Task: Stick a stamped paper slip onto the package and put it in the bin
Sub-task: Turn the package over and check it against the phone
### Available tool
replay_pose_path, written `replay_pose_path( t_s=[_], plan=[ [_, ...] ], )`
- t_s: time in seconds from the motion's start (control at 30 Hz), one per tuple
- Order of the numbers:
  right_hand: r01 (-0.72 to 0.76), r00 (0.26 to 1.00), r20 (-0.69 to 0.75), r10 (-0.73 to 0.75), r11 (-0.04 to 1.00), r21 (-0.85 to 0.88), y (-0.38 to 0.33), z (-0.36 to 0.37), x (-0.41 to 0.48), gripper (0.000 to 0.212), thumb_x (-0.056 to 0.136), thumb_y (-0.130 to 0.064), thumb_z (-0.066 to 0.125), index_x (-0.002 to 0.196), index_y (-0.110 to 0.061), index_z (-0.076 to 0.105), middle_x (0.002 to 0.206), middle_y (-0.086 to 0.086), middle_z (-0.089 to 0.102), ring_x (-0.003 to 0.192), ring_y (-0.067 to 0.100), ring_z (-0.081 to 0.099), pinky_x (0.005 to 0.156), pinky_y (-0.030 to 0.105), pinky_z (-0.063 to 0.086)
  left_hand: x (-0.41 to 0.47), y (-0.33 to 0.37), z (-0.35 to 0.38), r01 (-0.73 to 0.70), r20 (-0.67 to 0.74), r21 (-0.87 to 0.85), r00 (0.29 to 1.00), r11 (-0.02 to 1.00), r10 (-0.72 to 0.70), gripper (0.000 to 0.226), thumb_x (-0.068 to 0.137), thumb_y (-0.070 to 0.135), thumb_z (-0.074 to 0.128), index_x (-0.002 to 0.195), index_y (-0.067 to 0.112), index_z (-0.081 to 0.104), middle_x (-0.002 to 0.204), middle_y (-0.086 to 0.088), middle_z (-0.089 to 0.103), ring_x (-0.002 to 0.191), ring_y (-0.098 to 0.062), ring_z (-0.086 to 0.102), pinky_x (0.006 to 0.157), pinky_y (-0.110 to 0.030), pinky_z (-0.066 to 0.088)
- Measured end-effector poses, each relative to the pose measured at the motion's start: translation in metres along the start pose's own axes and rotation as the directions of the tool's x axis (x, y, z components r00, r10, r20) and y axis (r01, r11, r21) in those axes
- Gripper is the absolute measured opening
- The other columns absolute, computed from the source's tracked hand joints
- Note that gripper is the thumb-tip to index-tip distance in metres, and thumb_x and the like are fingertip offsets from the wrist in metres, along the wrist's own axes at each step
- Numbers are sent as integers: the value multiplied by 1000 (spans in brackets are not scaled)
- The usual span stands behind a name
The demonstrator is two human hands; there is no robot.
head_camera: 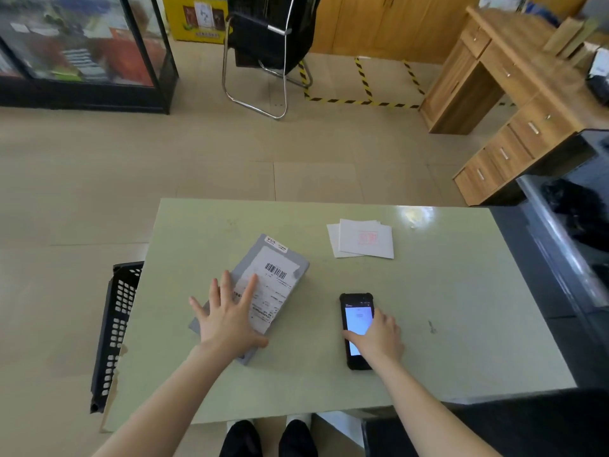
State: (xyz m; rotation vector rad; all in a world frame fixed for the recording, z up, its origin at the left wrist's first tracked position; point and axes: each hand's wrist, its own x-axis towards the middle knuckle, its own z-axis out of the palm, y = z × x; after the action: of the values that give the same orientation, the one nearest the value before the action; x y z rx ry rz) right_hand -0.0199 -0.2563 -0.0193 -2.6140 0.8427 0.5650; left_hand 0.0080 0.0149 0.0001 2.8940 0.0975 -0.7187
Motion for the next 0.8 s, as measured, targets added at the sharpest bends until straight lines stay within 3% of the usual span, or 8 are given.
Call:
replay_pose_path(
  t_s=[0.17, 0.4, 0.53, 0.63, 0.8],
  plan=[
    [-67, 997, 28, 66, 997, 28, -9, 11, 10, 95, 61, -54, 77, 135, -16, 31, 128, 7, 43, 118, 28, 41, 82, 39, 47, 2, -31, -9, -110, 31, 83, 994, 990, 108, 121, 58, 52, 73, 142, 55, -14, 157, -9, -25, 146, -33, -18, 109, -71, 10],
    [-131, 991, 12, 131, 989, 66, -6, 21, 17, 96, 52, -36, 87, 127, -12, 33, 125, 8, 40, 114, 29, 41, 68, 34, 42, 15, -54, -27, -176, 96, 99, 981, 979, 167, 137, 59, 28, 82, 141, 47, -26, 157, 16, -25, 147, -23, -17, 107, -72, 21],
    [-164, 986, -13, 168, 973, 163, -4, 25, 15, 86, 52, -31, 89, 117, -3, 40, 122, 12, 42, 112, 31, 42, 77, 37, 45, 24, -60, -35, -164, 119, 13, 980, 986, 162, 147, 49, 25, 87, 142, 44, -25, 156, 0, -26, 146, -28, -15, 112, -57, 31],
    [-167, 984, -33, 177, 967, 190, -3, 28, 12, 84, 52, -29, 89, 116, -3, 40, 120, 13, 41, 111, 31, 42, 78, 38, 48, 26, -64, -35, -184, 78, -38, 979, 982, 187, 150, 41, 31, 86, 142, 44, -24, 154, -8, -11, 143, -27, -5, 113, -43, 33],
    [-171, 985, -1, 175, 964, 201, -1, 27, 17, 85, 49, -27, 89, 115, -2, 41, 120, 14, 41, 112, 31, 41, 76, 37, 46, 24, -65, -25, -224, 8, -45, 975, 974, 224, 148, 41, 33, 86, 148, 38, -15, 151, -8, 0, 139, -27, 3, 111, -39, 37]
  ],
)
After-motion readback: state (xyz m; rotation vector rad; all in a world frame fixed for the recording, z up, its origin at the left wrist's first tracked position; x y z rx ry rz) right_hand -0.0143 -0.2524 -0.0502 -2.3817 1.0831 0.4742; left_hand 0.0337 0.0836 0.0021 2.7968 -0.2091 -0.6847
